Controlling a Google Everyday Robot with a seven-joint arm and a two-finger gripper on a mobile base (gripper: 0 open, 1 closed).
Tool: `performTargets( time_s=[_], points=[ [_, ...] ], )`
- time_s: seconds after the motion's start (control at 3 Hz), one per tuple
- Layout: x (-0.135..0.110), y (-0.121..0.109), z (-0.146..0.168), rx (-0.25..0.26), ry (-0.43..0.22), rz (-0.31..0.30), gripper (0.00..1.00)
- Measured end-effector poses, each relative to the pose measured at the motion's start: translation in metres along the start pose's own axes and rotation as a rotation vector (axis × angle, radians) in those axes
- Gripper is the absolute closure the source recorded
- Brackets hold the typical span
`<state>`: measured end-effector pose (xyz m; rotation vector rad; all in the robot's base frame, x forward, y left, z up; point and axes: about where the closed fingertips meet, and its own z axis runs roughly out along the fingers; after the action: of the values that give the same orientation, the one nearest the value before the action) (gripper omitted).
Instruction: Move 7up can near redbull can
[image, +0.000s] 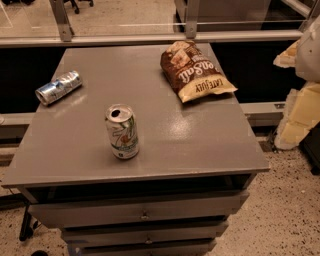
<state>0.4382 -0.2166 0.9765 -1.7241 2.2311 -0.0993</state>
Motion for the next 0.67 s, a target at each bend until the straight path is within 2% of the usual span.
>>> performTargets(
  time_s=[0.33, 0.67],
  points=[
    [0.000, 0.000, 0.000, 0.000, 0.000, 0.000, 0.00],
    [-0.013, 0.006, 0.012, -0.031, -0.087, 0.046, 0.00]
  ],
)
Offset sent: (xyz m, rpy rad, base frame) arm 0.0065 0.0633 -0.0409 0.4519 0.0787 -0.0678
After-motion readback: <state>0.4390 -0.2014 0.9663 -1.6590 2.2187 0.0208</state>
